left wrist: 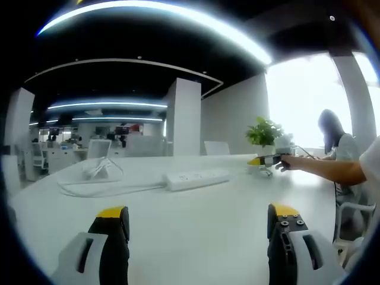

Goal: Straighten the power strip on the desk, plug the charger into it

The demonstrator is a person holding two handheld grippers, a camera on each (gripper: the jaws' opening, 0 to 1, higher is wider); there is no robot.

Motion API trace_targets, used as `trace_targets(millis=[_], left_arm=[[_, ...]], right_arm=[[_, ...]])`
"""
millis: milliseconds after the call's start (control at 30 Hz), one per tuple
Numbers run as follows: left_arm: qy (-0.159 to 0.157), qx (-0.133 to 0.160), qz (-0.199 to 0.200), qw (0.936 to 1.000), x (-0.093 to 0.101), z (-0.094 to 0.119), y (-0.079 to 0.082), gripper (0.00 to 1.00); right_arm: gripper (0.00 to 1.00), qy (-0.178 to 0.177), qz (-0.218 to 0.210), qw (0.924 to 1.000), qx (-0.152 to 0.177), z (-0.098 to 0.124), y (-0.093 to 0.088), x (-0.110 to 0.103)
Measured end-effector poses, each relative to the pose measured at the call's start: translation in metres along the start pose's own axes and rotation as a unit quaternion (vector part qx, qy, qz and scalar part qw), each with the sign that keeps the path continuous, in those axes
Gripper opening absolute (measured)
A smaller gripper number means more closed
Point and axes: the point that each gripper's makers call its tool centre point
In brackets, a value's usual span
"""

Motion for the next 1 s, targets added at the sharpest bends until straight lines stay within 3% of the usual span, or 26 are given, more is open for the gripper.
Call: trace_targets(millis=[1000], left_arm=[[0.0,-0.002,0.006,1.0,-0.001,0.001,-0.004,0.99]], right_arm=[[0.7,0.002,-0.006,0.9986,-0.053,-0.003,-0.022,0.0]])
Point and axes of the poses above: the point that each gripper's makers call its tool centre point, and the gripper's own axes: z roughly backward along the fingers, x roughly to its right, y roughly out of its top, and after that the axes turned 15 degrees about -y, right-handed
